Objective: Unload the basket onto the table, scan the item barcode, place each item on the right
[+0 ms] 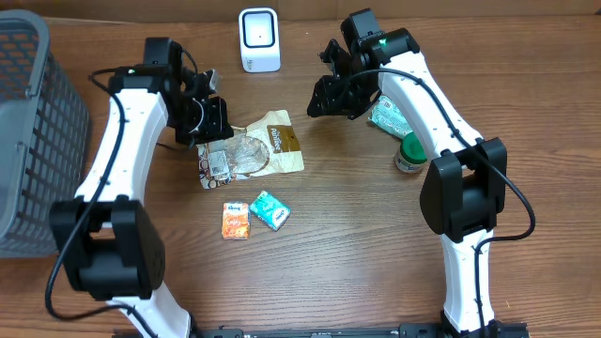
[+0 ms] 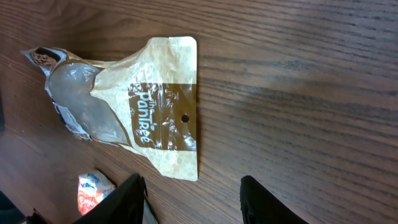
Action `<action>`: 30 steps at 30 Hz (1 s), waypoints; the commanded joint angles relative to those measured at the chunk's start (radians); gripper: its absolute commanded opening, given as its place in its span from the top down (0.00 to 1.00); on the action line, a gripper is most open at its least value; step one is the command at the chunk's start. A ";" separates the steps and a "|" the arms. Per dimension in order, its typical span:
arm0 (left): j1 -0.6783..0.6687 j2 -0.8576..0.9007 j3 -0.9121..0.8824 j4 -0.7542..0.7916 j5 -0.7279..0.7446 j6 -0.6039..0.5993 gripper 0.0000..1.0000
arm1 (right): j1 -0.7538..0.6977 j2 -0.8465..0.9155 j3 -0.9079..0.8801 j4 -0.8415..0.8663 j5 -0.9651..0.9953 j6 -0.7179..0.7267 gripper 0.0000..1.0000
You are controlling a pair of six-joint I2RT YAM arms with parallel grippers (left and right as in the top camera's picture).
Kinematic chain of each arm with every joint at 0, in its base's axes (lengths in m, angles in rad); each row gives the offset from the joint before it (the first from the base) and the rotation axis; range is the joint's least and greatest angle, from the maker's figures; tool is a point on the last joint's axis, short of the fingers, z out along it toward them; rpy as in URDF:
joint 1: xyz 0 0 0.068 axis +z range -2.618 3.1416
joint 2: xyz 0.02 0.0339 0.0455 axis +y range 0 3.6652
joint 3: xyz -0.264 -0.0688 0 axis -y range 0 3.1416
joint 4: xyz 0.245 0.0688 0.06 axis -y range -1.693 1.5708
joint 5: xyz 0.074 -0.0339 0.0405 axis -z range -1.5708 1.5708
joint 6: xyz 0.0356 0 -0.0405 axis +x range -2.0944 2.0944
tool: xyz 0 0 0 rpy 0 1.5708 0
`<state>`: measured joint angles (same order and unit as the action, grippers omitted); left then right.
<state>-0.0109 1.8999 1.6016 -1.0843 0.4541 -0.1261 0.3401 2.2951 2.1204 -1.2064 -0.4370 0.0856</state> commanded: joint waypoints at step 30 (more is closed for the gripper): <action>0.132 0.206 -0.032 0.117 0.007 0.104 0.96 | -0.004 -0.041 0.027 -0.014 0.018 -0.005 0.53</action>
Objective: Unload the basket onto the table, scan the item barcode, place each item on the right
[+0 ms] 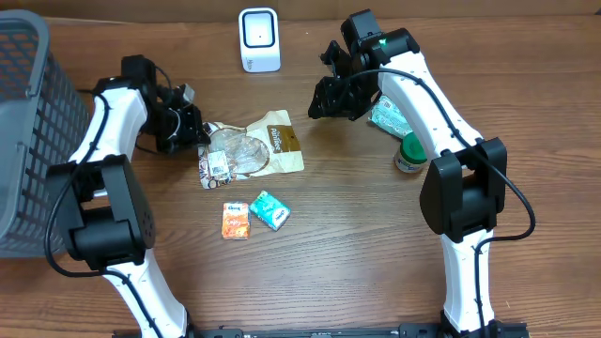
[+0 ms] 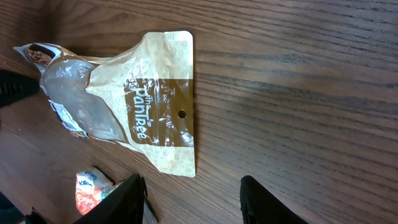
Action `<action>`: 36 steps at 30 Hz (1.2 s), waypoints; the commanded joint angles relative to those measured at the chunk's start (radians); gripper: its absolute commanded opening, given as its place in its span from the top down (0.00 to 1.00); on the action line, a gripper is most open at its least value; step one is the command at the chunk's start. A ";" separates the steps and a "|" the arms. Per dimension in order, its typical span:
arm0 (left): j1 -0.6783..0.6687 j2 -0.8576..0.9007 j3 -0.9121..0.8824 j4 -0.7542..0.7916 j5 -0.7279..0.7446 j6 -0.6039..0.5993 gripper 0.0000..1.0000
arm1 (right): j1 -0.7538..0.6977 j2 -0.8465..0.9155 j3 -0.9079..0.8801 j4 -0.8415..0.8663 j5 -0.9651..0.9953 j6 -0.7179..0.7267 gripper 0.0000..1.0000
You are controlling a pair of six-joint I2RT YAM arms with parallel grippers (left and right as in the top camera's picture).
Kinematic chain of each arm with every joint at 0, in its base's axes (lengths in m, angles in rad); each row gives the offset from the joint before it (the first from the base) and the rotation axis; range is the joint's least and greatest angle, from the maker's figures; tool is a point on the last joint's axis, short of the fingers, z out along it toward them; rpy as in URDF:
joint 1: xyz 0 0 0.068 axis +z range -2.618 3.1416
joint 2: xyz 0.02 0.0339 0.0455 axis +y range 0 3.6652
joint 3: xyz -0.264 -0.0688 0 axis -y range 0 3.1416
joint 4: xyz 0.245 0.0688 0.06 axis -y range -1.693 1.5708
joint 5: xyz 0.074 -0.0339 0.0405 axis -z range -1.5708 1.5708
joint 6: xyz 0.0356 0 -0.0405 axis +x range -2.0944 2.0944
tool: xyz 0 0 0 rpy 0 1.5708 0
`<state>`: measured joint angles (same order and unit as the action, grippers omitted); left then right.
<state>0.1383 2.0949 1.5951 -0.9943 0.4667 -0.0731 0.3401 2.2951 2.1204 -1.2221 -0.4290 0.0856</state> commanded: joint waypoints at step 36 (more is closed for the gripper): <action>-0.023 0.011 -0.304 0.249 -0.060 -0.013 0.96 | -0.014 0.185 -0.007 0.354 -0.283 -0.065 0.15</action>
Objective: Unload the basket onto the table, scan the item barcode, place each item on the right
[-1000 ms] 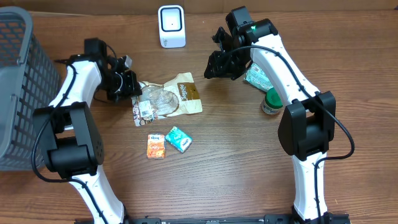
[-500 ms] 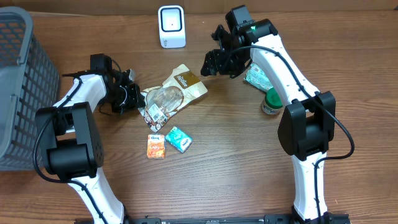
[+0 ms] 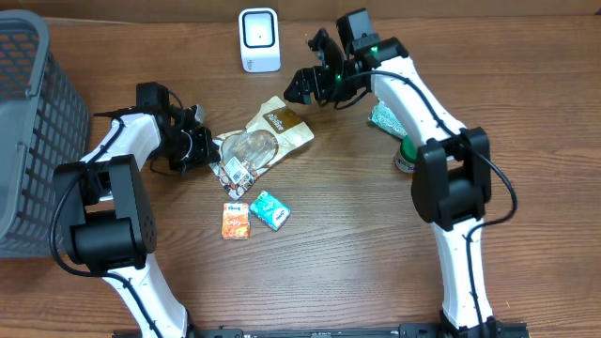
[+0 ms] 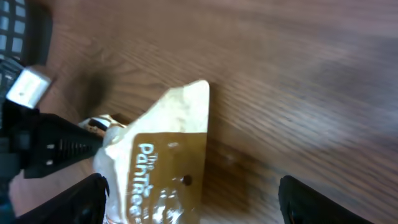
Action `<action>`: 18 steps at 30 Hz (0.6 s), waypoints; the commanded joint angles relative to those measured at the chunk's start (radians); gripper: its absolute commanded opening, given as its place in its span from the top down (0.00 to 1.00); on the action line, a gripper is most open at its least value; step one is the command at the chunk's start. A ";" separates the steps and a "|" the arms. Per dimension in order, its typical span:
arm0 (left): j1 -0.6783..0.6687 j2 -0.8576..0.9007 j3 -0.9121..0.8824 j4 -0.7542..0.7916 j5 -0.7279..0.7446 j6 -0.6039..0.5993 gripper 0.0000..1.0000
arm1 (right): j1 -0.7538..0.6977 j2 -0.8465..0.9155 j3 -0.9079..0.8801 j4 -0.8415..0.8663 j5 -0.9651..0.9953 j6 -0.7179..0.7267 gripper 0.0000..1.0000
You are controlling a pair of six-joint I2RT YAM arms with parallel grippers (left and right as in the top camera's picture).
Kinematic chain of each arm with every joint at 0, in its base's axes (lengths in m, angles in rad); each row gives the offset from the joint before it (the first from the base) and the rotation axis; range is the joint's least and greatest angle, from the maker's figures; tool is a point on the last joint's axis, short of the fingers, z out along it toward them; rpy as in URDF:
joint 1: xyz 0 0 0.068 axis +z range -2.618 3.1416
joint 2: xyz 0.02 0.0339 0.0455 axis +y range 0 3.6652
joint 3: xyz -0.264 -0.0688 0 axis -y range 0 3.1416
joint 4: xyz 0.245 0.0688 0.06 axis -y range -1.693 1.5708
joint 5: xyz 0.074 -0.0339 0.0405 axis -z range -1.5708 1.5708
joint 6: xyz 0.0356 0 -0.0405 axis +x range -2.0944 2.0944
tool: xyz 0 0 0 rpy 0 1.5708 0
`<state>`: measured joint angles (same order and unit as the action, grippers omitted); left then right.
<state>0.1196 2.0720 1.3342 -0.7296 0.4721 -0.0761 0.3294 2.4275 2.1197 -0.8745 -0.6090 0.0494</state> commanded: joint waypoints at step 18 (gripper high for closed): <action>-0.004 0.034 -0.043 -0.014 -0.112 0.006 0.96 | 0.087 0.113 -0.006 -0.091 -0.246 -0.137 0.28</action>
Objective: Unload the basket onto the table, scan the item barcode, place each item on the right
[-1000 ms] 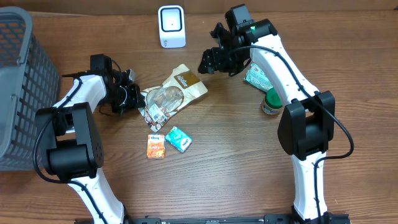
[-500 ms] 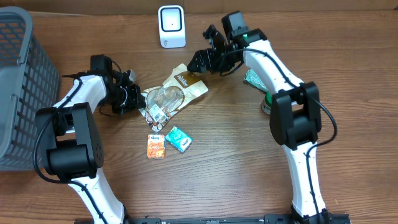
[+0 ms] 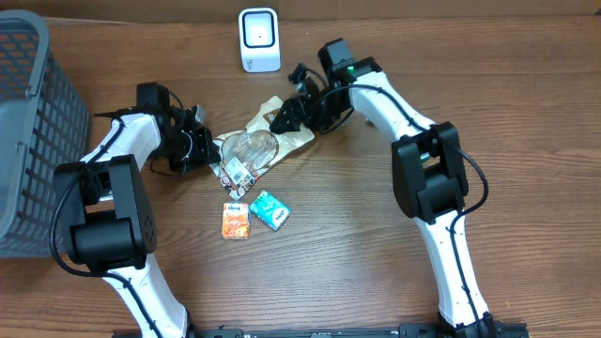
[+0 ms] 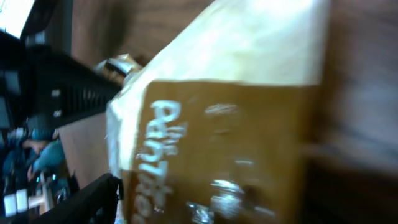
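Note:
The brown and clear snack bag [image 3: 264,141] lies slanted on the table below the white scanner [image 3: 258,39]. My right gripper [image 3: 285,116] is down at the bag's upper brown end. In the right wrist view the blurred bag [image 4: 236,124] fills the frame between the open jaws; only the left finger [image 4: 93,198] shows. My left gripper [image 3: 197,146] rests on the table at the bag's lower left end, beside its label; its jaw state is unclear from above.
A grey basket [image 3: 28,122] stands at the left edge. A small orange packet [image 3: 236,220] and a teal packet [image 3: 269,209] lie just in front of the bag. The right arm stretches across the table's right half.
My right gripper has moved left and down from just above the bag's top edge onto its brown end, so the bag now fills the wrist view. Left arm and bag are unchanged.
First my left gripper was over the bag's clear end and the right hovered to the bag's right. Then the left had drawn back leftward. Later the bag lay rotated and slanted, left gripper at its lower end, right gripper nearer. Now the right is on the bag's top.

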Action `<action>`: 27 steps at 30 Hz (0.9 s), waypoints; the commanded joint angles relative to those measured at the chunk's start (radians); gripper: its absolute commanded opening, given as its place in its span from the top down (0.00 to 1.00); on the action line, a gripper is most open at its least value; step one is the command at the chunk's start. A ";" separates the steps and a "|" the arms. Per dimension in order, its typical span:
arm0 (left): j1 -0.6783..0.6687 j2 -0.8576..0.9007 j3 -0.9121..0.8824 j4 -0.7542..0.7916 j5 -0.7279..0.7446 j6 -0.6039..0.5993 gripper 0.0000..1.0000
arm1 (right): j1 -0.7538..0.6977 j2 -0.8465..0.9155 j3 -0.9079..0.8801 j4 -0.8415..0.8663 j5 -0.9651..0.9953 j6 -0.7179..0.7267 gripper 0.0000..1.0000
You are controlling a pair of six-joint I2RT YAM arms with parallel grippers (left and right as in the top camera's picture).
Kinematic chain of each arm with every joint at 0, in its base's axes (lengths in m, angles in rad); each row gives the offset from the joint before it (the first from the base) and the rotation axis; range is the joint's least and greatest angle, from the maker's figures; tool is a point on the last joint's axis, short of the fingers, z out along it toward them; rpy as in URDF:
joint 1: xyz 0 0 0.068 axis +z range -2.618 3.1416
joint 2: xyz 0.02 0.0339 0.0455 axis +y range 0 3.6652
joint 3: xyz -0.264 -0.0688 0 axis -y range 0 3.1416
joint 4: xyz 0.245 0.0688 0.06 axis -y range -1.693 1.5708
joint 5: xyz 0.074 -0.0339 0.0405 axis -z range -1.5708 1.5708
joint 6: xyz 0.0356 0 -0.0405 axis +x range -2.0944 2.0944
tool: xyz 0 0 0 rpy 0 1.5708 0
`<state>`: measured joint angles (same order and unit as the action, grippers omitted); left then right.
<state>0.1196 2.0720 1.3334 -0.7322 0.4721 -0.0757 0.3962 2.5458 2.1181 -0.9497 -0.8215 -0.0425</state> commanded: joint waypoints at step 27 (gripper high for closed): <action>0.026 -0.020 0.209 -0.283 -0.116 0.084 0.90 | 0.021 -0.093 -0.002 -0.159 -0.033 -0.058 0.79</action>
<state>0.1364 2.0754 1.4281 -0.9718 0.3912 -0.0372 0.4286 2.5381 2.1181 -1.0760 -0.8478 -0.0925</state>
